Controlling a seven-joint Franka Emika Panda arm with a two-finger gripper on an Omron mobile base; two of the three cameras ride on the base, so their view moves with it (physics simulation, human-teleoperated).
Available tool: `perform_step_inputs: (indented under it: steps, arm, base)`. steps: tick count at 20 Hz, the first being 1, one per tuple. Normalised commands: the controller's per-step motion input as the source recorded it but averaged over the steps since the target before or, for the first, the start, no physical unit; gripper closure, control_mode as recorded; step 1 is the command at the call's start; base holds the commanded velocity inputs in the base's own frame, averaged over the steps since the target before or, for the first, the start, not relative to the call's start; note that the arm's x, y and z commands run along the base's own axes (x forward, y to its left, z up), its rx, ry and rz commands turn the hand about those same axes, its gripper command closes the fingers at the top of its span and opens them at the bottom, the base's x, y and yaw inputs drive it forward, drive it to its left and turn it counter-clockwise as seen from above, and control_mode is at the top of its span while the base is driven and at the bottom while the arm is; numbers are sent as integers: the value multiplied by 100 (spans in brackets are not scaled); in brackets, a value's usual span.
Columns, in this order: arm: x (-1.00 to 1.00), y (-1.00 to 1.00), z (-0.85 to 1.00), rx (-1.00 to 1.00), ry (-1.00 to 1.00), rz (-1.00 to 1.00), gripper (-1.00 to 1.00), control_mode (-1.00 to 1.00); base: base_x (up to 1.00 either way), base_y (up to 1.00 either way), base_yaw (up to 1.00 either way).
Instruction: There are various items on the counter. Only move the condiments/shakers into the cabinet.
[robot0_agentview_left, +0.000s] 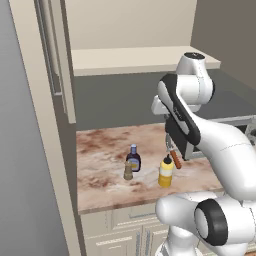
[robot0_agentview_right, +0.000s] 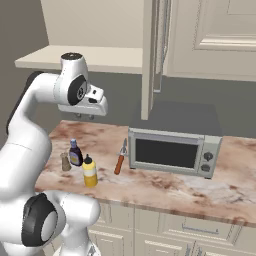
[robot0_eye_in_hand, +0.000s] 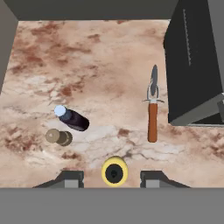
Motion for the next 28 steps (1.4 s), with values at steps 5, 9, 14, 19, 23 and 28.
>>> perform_step_inputs:
  steps: [5, 9, 14, 19, 23, 28]
  arm:
    - [0, 0, 0, 0, 0, 0, -100, -100]
    - [-54, -3, -35, -1, -3, 0, -100, -100]
    - [-99, 0, -68, -9, -7, 0, -100, -100]
    - [-65, -1, -54, -3, -1, 0, -100, -100]
    - [-34, -1, -37, 0, 0, 0, -100, -100]
    - [-4, 0, -19, 0, -8, 0, -100, -100]
  base:
    - [0, 0, 0]
    - [0, 0, 0]
    - [0, 0, 0]
    - [0, 0, 0]
    - [0, 0, 0]
    - [0, 0, 0]
